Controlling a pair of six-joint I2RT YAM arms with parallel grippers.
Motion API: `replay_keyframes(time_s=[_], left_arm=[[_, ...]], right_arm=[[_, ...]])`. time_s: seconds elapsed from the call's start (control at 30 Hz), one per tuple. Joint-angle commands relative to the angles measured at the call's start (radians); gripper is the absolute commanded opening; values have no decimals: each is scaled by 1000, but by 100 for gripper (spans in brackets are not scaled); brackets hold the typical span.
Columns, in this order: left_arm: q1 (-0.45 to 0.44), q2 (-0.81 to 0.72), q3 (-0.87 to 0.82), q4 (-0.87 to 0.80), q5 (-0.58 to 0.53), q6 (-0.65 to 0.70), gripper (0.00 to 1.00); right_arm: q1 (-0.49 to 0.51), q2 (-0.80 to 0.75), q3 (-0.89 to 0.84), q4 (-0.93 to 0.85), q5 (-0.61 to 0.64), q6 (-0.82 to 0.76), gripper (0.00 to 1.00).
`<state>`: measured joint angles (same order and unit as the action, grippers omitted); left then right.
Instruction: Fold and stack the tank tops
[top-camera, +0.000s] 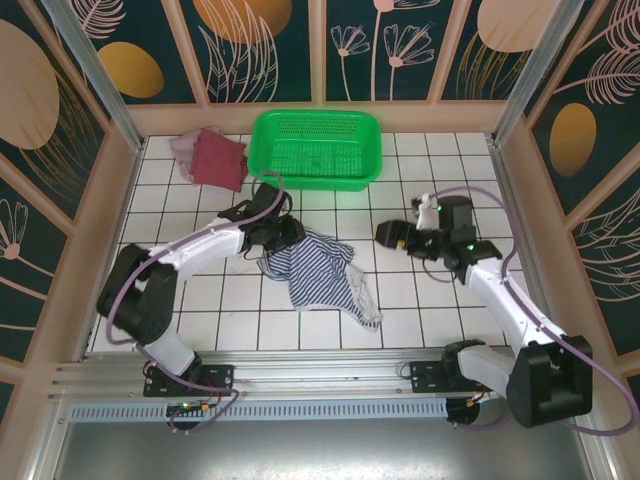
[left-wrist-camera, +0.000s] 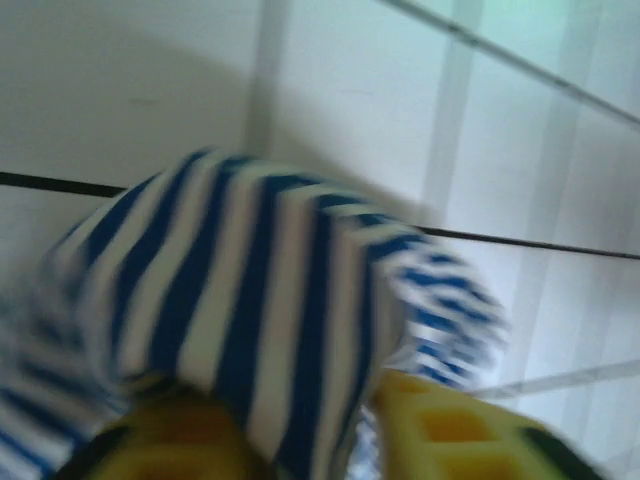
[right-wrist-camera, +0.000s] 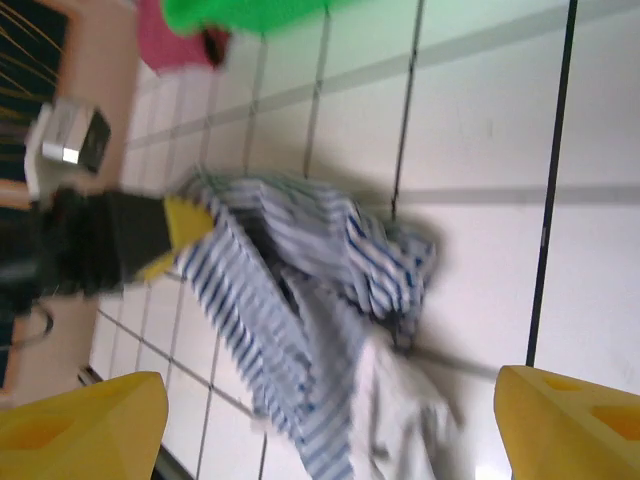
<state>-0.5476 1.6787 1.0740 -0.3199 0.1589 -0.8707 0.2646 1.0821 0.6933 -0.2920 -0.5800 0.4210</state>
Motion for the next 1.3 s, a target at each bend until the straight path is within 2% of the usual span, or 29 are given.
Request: replay_keyframes(time_s=[0.0,0.07,0.13,0.17,0.27,0.43,0.57,0.63,0.83,1.03,1.1,1.2,1.27], left_arm=[[23,0,98,-74,-165,121,43],[23,-41,108,-137,-189,130,50],[24,-133,57,-163,-186,106,61],[22,-187,14,-174,-171,79,63],[-20,-336,-153,-178,-99,-25,64],[-191,-459,-403,-67,-28,-218,62],[-289,-469,-513,74,-5,-305,60],[-322,-429,-528,141,6,-311,60],[-330,-310,-510,260,-8,-280,59],[-331,-232,-471,254,-29,-238,49],[-331,-214,-464,243,-20,-229,40],[-331,-211,-444,213,-56,-212,21],[-330,-209,-407,200,-74,-203,19]], right_arm=[[123,-58,-71,-17,171,147,85],[194,-79,-110,-44,196,212,83],[269,-99,-135,-92,240,249,82],[297,-110,-149,-119,262,277,82],[376,-136,-199,-165,308,339,81],[446,-130,-280,-82,316,400,78],[557,-70,-296,-57,364,423,77],[564,-48,-322,2,370,438,74],[571,73,-284,75,408,401,64],[557,119,-276,152,388,397,40],[541,118,-283,160,376,393,30],[510,86,-275,158,357,383,25],[489,61,-258,145,345,375,22]])
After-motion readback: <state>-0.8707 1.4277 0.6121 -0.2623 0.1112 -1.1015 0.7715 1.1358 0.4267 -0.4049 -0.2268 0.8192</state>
